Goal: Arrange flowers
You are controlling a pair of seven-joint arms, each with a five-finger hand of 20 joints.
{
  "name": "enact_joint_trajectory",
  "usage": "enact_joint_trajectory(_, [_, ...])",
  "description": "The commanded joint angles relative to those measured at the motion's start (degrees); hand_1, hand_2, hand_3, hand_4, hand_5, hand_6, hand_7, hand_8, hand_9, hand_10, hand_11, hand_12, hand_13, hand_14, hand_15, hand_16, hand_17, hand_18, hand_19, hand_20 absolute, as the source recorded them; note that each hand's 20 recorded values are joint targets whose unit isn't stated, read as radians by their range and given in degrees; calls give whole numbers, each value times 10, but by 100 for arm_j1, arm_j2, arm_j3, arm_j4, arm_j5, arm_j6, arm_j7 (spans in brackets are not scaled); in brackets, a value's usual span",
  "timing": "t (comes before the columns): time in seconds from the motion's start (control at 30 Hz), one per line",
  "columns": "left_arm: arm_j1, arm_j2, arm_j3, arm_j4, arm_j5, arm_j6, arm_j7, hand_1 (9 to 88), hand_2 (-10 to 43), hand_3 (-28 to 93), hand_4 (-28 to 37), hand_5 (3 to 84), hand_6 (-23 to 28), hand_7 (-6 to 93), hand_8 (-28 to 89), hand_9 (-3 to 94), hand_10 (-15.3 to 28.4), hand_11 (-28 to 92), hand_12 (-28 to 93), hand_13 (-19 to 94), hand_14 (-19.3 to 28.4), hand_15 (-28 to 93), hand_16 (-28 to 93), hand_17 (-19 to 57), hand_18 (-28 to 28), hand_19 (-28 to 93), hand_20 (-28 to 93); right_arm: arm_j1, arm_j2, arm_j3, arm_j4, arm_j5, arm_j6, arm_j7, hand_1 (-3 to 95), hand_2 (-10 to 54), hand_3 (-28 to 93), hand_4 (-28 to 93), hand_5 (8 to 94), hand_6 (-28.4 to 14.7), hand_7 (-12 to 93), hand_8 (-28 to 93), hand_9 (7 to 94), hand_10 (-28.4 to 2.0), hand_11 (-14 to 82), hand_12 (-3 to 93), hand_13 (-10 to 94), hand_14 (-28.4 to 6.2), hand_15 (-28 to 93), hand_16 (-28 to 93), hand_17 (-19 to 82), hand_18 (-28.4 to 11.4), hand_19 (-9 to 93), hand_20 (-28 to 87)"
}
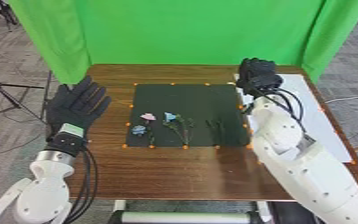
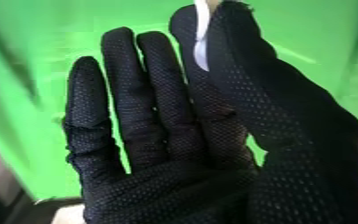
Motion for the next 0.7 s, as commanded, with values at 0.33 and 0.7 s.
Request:
enact_joint_trajectory(0.33, [-44,-77,76,37,53,71,-217,271,175,719,-283,444,64,205,-110,420,142,251,123,295,160,465,-72,-43,154,419,124,190,-948,-888,525,-479,-930,-376,566,-83,718,-283,727,-11,373,24,607,-136,130,143,477,-134,358,120,255,-205,741,259])
enact_joint_trajectory(0.7, [-23,-160,77,12,-38,236,-175,271,177,717,-283,446,65,206,-110,421,142,251,122,295,160,466,-72,-42,154,422,124,108,-1226,-1076,698,-861,-1085,-355,565,-83,719,-283,723,-12,370,25,612,-137,130,143,482,-136,358,123,255,-210,744,267])
